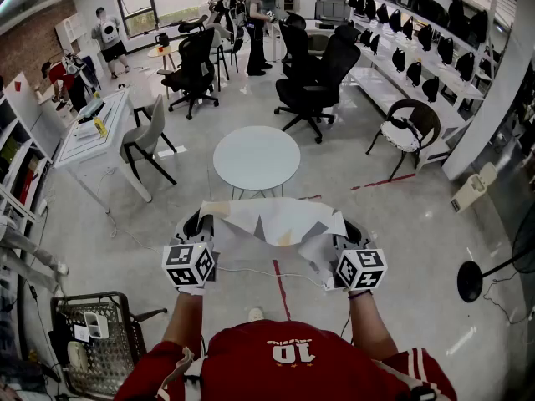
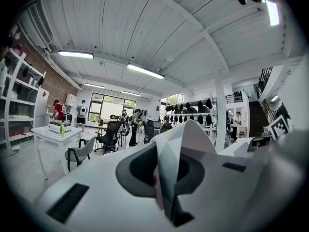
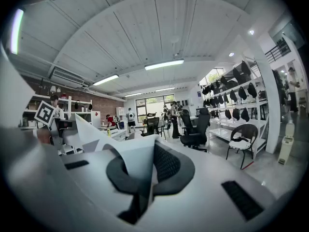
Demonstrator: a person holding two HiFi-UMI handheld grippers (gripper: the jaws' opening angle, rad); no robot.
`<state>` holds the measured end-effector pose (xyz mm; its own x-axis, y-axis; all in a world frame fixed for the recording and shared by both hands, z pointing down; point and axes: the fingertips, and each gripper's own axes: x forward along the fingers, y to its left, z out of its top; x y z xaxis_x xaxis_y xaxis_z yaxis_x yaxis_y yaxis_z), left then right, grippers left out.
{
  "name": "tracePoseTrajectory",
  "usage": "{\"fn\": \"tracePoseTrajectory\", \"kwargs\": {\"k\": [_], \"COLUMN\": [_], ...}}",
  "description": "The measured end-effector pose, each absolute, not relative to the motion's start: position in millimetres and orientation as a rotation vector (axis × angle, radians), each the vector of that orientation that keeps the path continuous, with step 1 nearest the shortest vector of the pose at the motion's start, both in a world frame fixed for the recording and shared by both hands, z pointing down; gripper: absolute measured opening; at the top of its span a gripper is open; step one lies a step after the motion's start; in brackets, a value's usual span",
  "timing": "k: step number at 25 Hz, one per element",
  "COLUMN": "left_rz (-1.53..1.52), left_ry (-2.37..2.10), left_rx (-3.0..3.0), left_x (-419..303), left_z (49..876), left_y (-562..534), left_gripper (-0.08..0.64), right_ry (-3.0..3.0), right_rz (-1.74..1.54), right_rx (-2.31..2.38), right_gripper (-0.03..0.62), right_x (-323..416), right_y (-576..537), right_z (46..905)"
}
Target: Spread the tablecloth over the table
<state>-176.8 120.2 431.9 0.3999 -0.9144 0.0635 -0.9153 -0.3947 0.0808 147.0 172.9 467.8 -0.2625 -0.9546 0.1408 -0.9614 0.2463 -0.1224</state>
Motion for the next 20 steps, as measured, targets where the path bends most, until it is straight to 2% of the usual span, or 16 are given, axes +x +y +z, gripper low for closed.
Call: {"fn": "tracePoseTrajectory", "kwargs": {"k": [20], "left_rz": [-0.008], "left_ry": [-1.622], "left_rx": [2.529], "left_x": [-178.0], "left_z": [429.8], "left_y": [109.9], "left_gripper": [0.012], "right_ry": [-2.434], "right_rz": [0.294], "right_rx": [1.884], "right_gripper": [0.017], "right_x": [141.9], "right_y": [164.7], "right_z": [467.5]}}
